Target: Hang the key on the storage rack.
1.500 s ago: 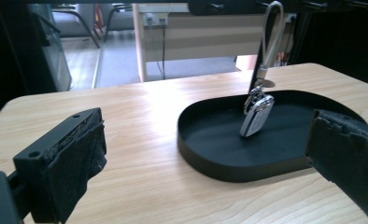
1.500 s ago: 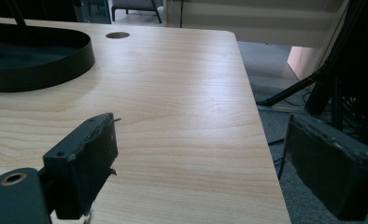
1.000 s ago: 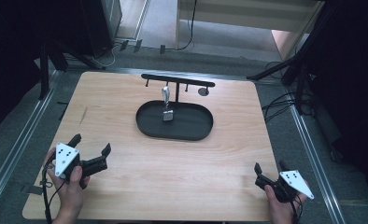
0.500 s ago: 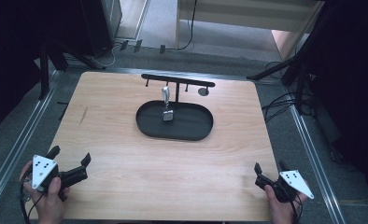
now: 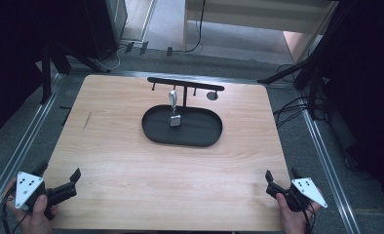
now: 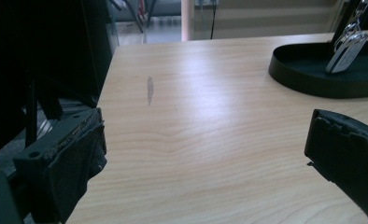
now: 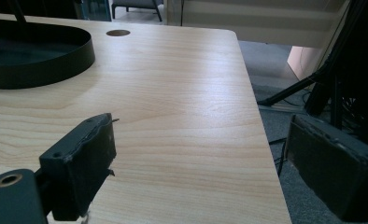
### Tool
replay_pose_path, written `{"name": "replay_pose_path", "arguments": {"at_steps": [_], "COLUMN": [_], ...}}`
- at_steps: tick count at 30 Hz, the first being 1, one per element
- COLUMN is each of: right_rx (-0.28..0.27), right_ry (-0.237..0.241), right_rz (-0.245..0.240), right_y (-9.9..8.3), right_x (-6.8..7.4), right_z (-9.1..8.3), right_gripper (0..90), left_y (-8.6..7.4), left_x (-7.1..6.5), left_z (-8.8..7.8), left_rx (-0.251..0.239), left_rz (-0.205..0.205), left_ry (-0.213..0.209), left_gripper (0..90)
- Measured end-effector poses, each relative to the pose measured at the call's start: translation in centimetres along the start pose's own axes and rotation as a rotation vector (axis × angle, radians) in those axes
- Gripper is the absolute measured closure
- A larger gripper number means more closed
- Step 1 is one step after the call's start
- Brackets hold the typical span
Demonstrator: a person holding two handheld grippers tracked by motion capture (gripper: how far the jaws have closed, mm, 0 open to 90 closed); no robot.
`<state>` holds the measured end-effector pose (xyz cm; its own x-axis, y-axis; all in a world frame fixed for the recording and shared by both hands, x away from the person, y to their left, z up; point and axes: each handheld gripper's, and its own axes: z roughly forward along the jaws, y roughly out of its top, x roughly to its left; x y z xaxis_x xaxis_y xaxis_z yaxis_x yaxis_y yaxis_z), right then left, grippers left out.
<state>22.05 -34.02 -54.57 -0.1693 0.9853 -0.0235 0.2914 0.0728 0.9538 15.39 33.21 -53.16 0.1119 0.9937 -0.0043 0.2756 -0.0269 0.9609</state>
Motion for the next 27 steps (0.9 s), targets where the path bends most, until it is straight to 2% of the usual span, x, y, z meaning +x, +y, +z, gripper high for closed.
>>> {"name": "replay_pose_path", "arguments": {"at_steps": [6,9,16,22,27], "right_rx": [0.0,0.002,0.001,0.0,0.001], "right_ry": [0.0,0.0,-0.001,0.001,0.001], "right_rz": [-0.003,-0.001,0.002,0.0,0.002], "right_y": [0.0,0.0,0.0,0.0,0.0], "right_x": [0.0,0.0,0.0,0.0,0.0], "right_z": [0.0,0.0,0.0,0.0,0.0], "right_gripper": [9.0,9.0,9.0,9.0,9.0], "left_y": [-0.5,-1.0,-1.7,-2.1,-2.0], "left_x": [1.2,1.6,1.6,1.9,1.7], "left_z": [-0.4,-0.3,0.2,0.4,0.4], "left_rx": [0.008,0.025,0.051,0.049,0.051], "left_rz": [-0.017,-0.002,-0.002,-0.042,-0.023], "left_ry": [0.027,0.04,0.029,0.021,0.015], "left_gripper": [0.0,0.0,0.0,0.0,0.0]}}
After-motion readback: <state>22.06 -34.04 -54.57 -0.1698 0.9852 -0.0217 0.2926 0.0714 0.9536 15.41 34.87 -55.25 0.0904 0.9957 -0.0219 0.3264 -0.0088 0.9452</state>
